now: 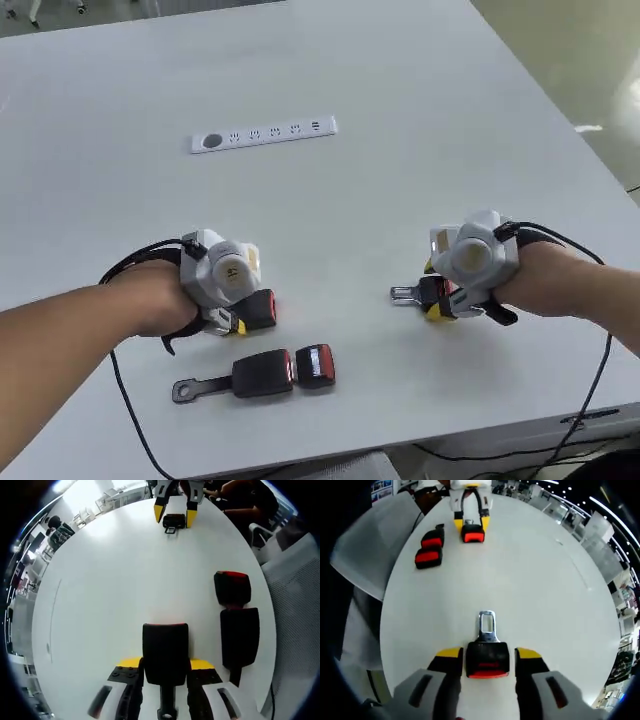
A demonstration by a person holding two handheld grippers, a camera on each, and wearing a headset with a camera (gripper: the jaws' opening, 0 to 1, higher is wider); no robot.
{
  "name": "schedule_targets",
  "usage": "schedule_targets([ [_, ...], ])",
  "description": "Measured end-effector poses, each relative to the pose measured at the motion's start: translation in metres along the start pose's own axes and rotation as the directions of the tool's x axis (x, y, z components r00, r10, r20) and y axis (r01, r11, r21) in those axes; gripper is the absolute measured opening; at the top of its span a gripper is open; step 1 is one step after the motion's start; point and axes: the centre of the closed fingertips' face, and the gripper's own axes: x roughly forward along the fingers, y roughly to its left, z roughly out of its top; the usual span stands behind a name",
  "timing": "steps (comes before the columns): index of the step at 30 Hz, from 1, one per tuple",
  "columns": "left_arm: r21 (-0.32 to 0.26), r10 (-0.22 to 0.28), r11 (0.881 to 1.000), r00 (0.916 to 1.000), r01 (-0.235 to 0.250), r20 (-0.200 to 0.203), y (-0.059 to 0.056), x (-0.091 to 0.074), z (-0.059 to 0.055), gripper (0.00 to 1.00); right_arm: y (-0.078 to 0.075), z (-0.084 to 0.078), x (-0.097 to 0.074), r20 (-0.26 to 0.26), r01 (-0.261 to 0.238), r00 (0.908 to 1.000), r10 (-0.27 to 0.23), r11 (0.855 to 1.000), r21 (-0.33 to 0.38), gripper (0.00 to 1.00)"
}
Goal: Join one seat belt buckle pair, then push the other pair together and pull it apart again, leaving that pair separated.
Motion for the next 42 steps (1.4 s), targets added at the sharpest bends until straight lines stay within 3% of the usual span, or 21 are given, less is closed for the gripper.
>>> schedule_targets([
  [2, -0.043, -0.006, 0.999, 1.0, 0.006, 0.003, -0.002, -0.003, -0.005, 0.41, -0.003, 0.001, -0.003, 0.008, 0.033, 0.9994, -0.033, 0.999, 0.012, 0.44],
  [3, -0.082, 0.036, 0.996, 0.9977, -0.031, 0.057, 0.005, -0.007, 0.0, 0.41, -0.004, 0.002, -0.005, 0.018, 0.043, 0.9989, -0.043, 0.999, 0.033, 0.45],
  [4, -0.118, 0.052, 0.992, 0.995, -0.042, 0.085, 0.006, -0.011, 0.001, 0.41, -0.003, 0.004, -0.006, 0.044, 0.047, 0.9977, -0.051, 0.996, 0.076, 0.46],
  [7, -0.14, 0.09, 0.987, 0.9902, -0.075, 0.107, 0.003, -0.028, -0.005, 0.42, -0.006, 0.005, -0.018, 0.052, 0.081, 0.9949, -0.087, 0.992, 0.098, 0.49],
  [11, -0.195, 0.144, 0.974, 0.9765, -0.112, 0.16, -0.012, -0.056, -0.014, 0.49, -0.005, 0.019, -0.036, 0.135, 0.135, 0.9769, -0.165, 0.968, 0.211, 0.55],
  [13, -0.237, 0.18, 0.962, 0.9651, -0.133, 0.19, -0.018, -0.068, -0.02, 0.52, -0.001, 0.026, -0.045, 0.167, 0.15, 0.9662, -0.196, 0.955, 0.255, 0.58],
  [14, -0.271, 0.203, 0.952, 0.9542, -0.141, 0.219, -0.021, -0.077, -0.023, 0.53, 0.003, 0.03, -0.048, 0.188, 0.151, 0.96, -0.207, 0.95, 0.275, 0.59],
  [16, -0.325, 0.236, 0.934, 0.9404, -0.15, 0.245, -0.028, -0.088, -0.031, 0.55, 0.011, 0.034, -0.055, 0.205, 0.152, 0.9538, -0.219, 0.942, 0.299, 0.62],
  [20, -0.395, 0.277, 0.905, 0.9246, -0.16, 0.261, -0.042, -0.104, -0.046, 0.64, 0.028, 0.036, -0.068, 0.227, 0.166, 0.9413, -0.25, 0.928, 0.334, 0.68],
  [23, -0.475, 0.333, 0.864, 0.8984, -0.169, 0.286, -0.049, -0.118, -0.059, 0.7, 0.04, 0.037, -0.077, 0.238, 0.173, 0.9334, -0.268, 0.919, 0.355, 0.72],
  [24, -0.481, 0.341, 0.859, 0.8955, -0.174, 0.285, -0.052, -0.121, -0.064, 0.72, 0.044, 0.038, -0.08, 0.239, 0.173, 0.9326, -0.27, 0.916, 0.362, 0.74],
  [27, -0.535, 0.371, 0.826, 0.8855, -0.177, 0.28, -0.063, -0.132, -0.079, 0.78, 0.051, 0.031, -0.088, 0.235, 0.178, 0.9278, -0.29, 0.898, 0.403, 0.8],
  [29, -0.551, 0.372, 0.818, 0.8834, -0.167, 0.285, -0.072, -0.138, -0.085, 0.82, 0.056, 0.029, -0.095, 0.237, 0.17, 0.9246, -0.298, 0.88, 0.443, 0.82],
  [31, -0.558, 0.379, 0.813, 0.8794, -0.167, 0.288, -0.078, -0.144, -0.089, 0.87, 0.061, 0.025, -0.1, 0.236, 0.166, 0.9251, -0.297, 0.876, 0.452, 0.83],
  [33, -0.564, 0.391, 0.808, 0.8713, -0.171, 0.296, -0.081, -0.15, -0.09, 0.91, 0.062, 0.02, -0.105, 0.228, 0.175, 0.9231, -0.309, 0.867, 0.466, 0.85],
  [36, -0.578, 0.415, 0.797, 0.8524, -0.173, 0.318, -0.082, -0.158, -0.092, 0.96, 0.065, 0.012, -0.114, 0.221, 0.187, 0.9172, -0.331, 0.848, 0.495, 0.88],
  [37, -0.579, 0.417, 0.797, 0.8506, -0.172, 0.321, -0.083, -0.159, -0.091, 0.97, 0.065, 0.009, -0.116, 0.219, 0.191, 0.9152, -0.338, 0.842, 0.505, 0.89],
  [38, -0.582, 0.421, 0.796, 0.8439, -0.167, 0.333, -0.084, -0.16, -0.09, 1.0, 0.066, 0.008, -0.117, 0.219, 0.193, 0.9124, -0.345, 0.836, 0.514, 0.91],
  [39, -0.584, 0.419, 0.795, 0.844, -0.164, 0.334, -0.086, -0.16, -0.09, 1.0, 0.065, 0.006, -0.119, 0.221, 0.196, 0.9073, -0.358, 0.825, 0.53, 0.93],
  [42, -0.574, 0.439, 0.797, 0.8335, -0.189, 0.335, -0.086, -0.162, -0.092, 1.0, 0.065, 0.003, -0.123, 0.222, 0.212, 0.8956, -0.386, 0.809, 0.549, 1.0],
])
